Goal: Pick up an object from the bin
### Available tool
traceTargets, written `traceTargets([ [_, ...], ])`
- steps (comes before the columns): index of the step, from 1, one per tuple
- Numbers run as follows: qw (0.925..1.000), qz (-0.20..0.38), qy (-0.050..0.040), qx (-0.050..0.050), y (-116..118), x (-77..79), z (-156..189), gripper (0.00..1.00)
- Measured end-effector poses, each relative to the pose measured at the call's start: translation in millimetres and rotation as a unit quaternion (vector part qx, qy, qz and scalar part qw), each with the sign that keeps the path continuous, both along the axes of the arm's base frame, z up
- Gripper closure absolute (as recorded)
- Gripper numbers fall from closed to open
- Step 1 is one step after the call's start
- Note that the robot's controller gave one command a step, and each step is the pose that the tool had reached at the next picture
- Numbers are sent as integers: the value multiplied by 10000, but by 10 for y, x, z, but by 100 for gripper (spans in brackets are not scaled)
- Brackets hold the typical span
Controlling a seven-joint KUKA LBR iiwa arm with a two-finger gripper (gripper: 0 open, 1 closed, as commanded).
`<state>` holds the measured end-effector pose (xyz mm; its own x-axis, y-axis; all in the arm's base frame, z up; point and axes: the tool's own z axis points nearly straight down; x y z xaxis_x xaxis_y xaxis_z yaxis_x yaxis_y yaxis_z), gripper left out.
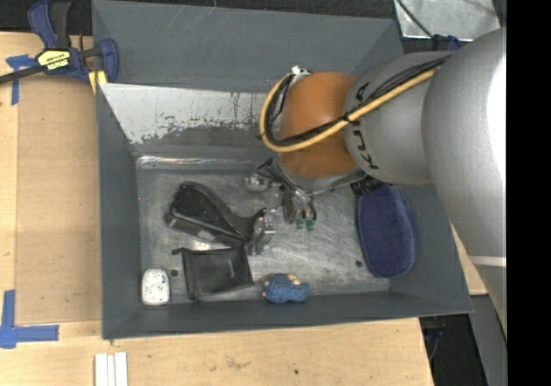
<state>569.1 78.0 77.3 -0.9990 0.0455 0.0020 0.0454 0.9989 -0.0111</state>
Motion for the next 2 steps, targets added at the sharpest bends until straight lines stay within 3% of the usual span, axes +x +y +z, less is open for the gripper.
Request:
traceTargets([
  [1, 9999, -80, -71, 78, 608, 16, 1016, 0],
  [2, 9986, -523, -53, 62, 1259, -20, 160, 0],
])
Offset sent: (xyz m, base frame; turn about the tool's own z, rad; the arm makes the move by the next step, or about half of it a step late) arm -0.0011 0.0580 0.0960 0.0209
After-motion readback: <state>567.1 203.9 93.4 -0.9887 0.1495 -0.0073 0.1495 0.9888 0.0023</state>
